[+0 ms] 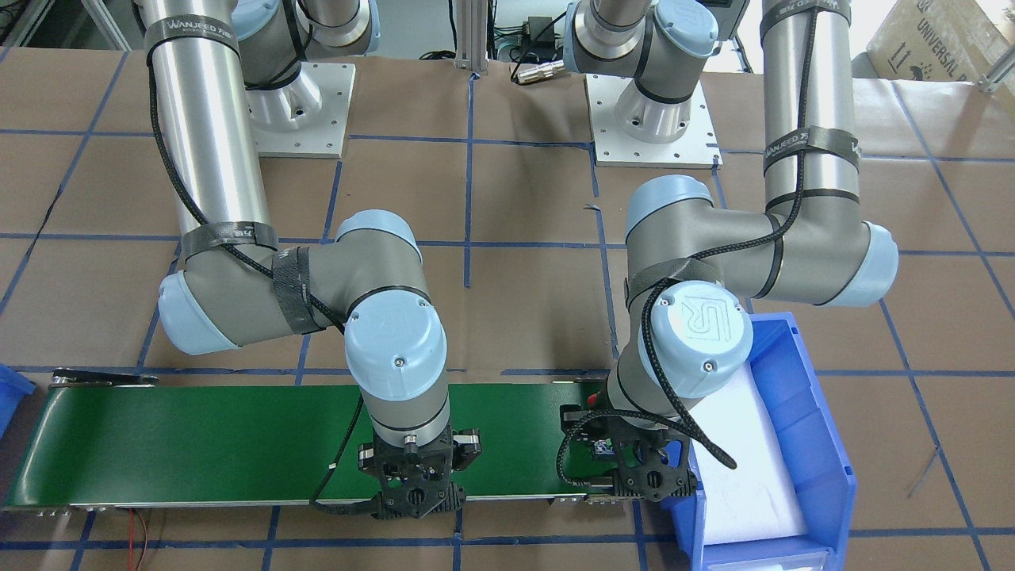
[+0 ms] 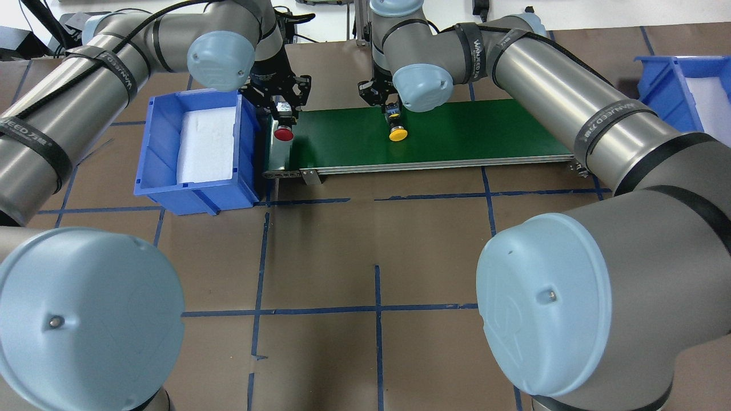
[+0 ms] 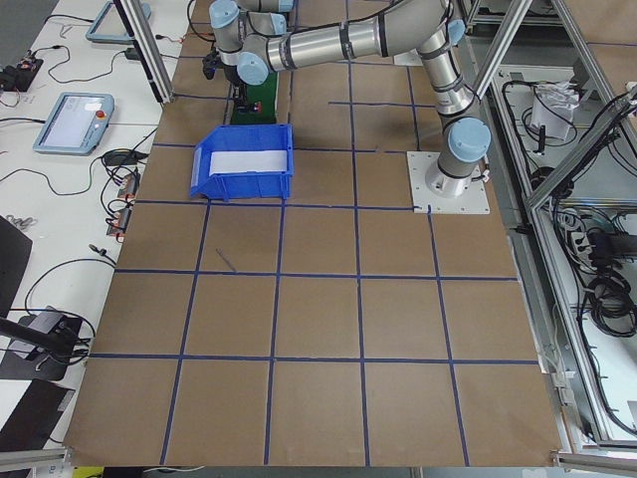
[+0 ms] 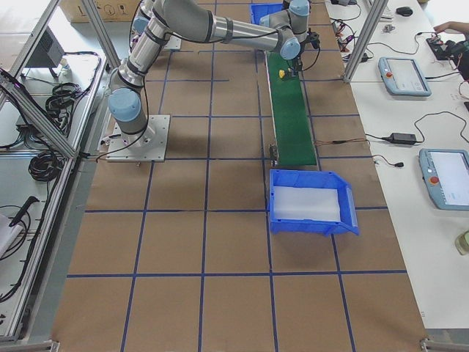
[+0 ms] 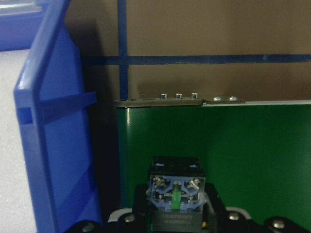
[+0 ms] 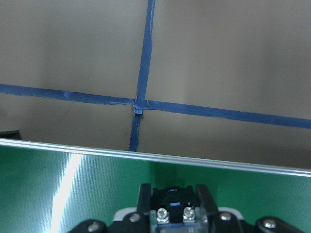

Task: Transport two buttons from left to right
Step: 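Carry yellow button into far bin with right gripper while left gripper withdraws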

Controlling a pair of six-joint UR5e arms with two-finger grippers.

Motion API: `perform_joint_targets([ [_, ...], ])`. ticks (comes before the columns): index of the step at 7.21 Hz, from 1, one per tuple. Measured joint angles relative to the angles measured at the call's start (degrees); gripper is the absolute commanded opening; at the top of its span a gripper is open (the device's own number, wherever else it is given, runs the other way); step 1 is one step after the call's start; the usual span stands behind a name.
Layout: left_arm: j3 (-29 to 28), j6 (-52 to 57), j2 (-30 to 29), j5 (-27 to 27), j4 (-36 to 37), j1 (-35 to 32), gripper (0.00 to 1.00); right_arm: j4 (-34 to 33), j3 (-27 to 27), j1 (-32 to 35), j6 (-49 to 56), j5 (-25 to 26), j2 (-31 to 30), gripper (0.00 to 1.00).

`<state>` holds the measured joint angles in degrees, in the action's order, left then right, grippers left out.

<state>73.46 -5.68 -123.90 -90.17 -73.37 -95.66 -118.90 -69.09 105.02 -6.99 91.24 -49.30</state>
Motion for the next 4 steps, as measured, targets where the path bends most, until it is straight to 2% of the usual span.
perform_joint_targets([
  [1, -0.1, -0.1, -0.3, 0.0, 0.4, -0.1, 1.0, 0.9, 0.0, -0.9, 1.6, 0.1, -0.7, 0.09],
  [4, -0.4, 0.2, -0.5, -0.4, 0.7, 0.5, 1.0, 7.7, -0.4, -8.2, 11.5, -0.4, -5.4, 0.09],
])
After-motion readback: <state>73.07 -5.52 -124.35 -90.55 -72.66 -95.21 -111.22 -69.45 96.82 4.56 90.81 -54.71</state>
